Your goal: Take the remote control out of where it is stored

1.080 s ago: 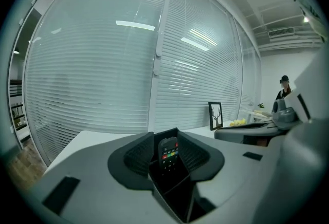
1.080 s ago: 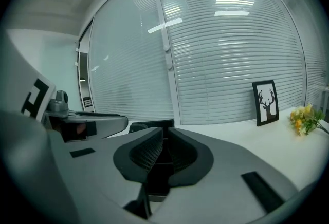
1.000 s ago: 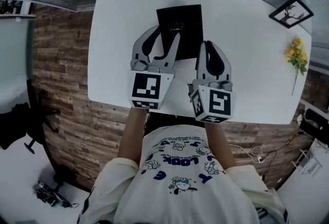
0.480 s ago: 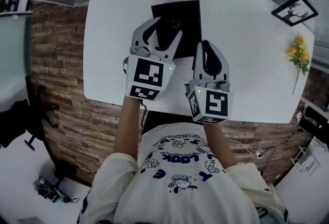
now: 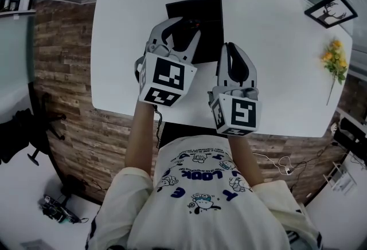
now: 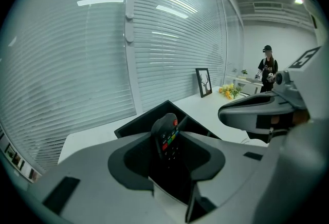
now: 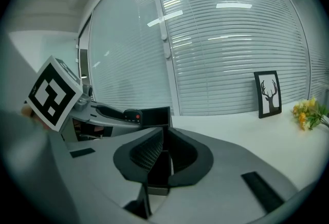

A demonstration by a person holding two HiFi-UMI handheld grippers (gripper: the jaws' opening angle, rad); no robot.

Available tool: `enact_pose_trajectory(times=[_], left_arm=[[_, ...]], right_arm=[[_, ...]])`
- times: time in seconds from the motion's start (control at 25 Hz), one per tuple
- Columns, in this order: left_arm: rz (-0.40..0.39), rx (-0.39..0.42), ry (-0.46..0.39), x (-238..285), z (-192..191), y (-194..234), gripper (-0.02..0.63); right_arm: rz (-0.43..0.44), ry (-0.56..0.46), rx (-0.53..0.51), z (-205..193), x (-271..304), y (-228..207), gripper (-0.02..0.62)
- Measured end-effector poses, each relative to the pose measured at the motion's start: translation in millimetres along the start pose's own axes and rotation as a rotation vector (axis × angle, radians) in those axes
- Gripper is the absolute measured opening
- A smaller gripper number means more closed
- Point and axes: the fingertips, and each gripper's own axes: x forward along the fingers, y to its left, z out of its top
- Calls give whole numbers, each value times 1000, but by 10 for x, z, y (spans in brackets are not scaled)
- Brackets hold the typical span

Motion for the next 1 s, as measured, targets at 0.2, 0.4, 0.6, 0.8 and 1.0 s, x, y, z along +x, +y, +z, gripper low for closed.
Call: enact_pose_trajectory(times=[0.2,0.4,0.6,0.8,1.0], left_arm=[[26,21,7,-26,3,-46,126],[57,34,-4,-45,-8,-97,103],[49,7,-17,-47,3,-151,71],[67,-44,-58,-166,48,-91,67],[92,-70,-103,-336,172,-9,67]], right_arm=[[-9,2,3,-13,-5,-50,48],[-13,1,8,-24,-16,-60,48],[-14,-2,9,-24,-40,-66,48],[-23,-17,10,29,-80,-67,48],[-26,-37,0,92,-157,-12,48]])
